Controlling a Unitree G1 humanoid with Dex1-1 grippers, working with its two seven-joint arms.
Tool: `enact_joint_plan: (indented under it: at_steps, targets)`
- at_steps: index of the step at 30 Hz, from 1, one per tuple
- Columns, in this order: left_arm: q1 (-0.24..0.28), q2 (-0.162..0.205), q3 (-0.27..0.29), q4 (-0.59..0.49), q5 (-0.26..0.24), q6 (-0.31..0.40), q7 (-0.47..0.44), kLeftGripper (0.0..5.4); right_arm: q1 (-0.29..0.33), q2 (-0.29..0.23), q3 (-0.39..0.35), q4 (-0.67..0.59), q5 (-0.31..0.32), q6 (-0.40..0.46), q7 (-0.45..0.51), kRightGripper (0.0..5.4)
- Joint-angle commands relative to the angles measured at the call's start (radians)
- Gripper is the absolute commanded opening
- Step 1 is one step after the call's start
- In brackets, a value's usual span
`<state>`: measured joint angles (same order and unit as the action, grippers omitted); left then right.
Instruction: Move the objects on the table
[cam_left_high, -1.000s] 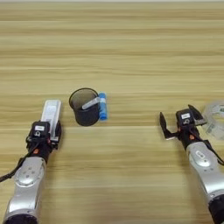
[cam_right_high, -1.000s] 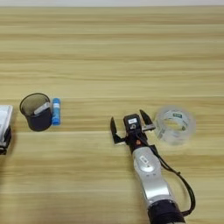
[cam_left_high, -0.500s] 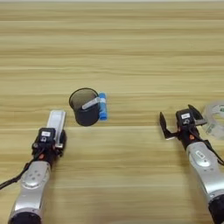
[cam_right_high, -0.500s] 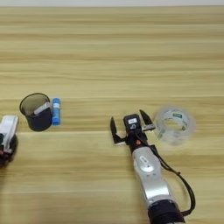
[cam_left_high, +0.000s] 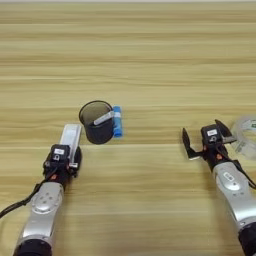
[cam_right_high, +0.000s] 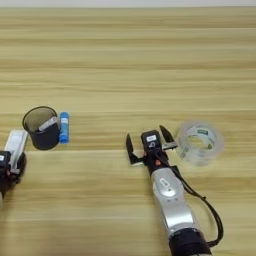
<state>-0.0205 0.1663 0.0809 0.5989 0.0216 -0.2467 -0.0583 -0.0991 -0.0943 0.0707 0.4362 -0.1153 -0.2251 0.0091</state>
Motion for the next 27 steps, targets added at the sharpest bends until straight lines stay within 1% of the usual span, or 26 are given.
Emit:
enact_joint_plan:
  at_steps: [1,4,5,6,9,10,18,20,27]
  targets:
    - [0.003,-0.005,-0.013,0.029,0.014,0.025,0.004,3.46,-0.005,0.004,-0.002,0.0,0.0,0.015,0.001,5.4]
    - [0.002,-0.002,-0.016,0.032,0.013,0.027,0.007,3.69,-0.005,0.005,-0.001,0.001,-0.001,0.014,0.0,5.4]
    - [0.001,-0.002,-0.017,0.032,0.013,0.027,0.008,3.88,-0.005,0.005,-0.001,0.001,-0.001,0.014,0.0,5.4]
    - [0.002,-0.002,-0.017,0.032,0.012,0.027,0.008,3.9,-0.005,0.005,-0.001,0.001,-0.002,0.014,0.0,5.4]
    - [0.002,-0.001,-0.017,0.032,0.013,0.026,0.009,4.25,-0.004,0.005,-0.001,0.0,-0.002,0.014,0.0,5.4]
    - [0.003,-0.001,-0.018,0.03,0.013,0.025,0.01,4.28,-0.003,0.004,-0.001,-0.001,-0.002,0.015,0.0,5.4]
    - [0.009,0.004,-0.016,0.005,0.012,0.008,0.016,5.24,0.0,0.004,0.0,-0.007,-0.002,0.016,0.0,5.4]
    - [0.013,0.003,-0.02,-0.006,0.012,0.008,0.012,5.38,0.001,0.004,0.0,-0.007,-0.002,0.016,0.0,5.4]
    - [0.035,0.002,-0.048,-0.078,0.017,-0.012,-0.023,5.38,0.001,0.002,-0.001,-0.008,-0.002,0.015,0.0,5.4]
